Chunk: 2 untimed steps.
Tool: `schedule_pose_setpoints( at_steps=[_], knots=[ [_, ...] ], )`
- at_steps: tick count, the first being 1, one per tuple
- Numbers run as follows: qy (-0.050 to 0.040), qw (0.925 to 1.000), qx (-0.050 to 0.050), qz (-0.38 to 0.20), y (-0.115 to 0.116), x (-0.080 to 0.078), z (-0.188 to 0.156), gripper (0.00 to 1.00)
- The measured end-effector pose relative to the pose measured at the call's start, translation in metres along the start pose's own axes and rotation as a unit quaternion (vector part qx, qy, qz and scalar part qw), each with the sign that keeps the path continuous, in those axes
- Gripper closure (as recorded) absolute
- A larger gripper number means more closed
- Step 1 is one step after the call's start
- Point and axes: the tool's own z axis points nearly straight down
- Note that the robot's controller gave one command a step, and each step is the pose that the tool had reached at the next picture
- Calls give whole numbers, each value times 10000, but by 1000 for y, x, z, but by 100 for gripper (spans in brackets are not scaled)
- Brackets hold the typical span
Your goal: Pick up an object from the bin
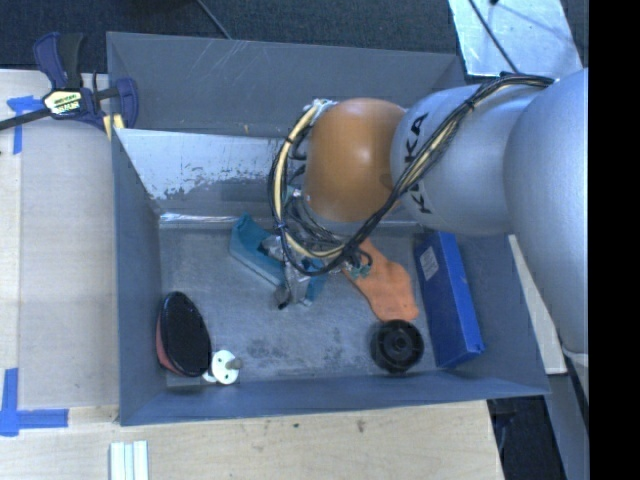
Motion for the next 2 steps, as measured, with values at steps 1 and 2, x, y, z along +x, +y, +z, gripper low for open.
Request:
schedule_pose_setpoints(
  at_steps=[1, 2],
  knots=[
    [0, 10000, 38, -30, -30, 2, -31, 100],
    [-20, 9999, 47, 106, -16, 5, -62, 100]
  ],
)
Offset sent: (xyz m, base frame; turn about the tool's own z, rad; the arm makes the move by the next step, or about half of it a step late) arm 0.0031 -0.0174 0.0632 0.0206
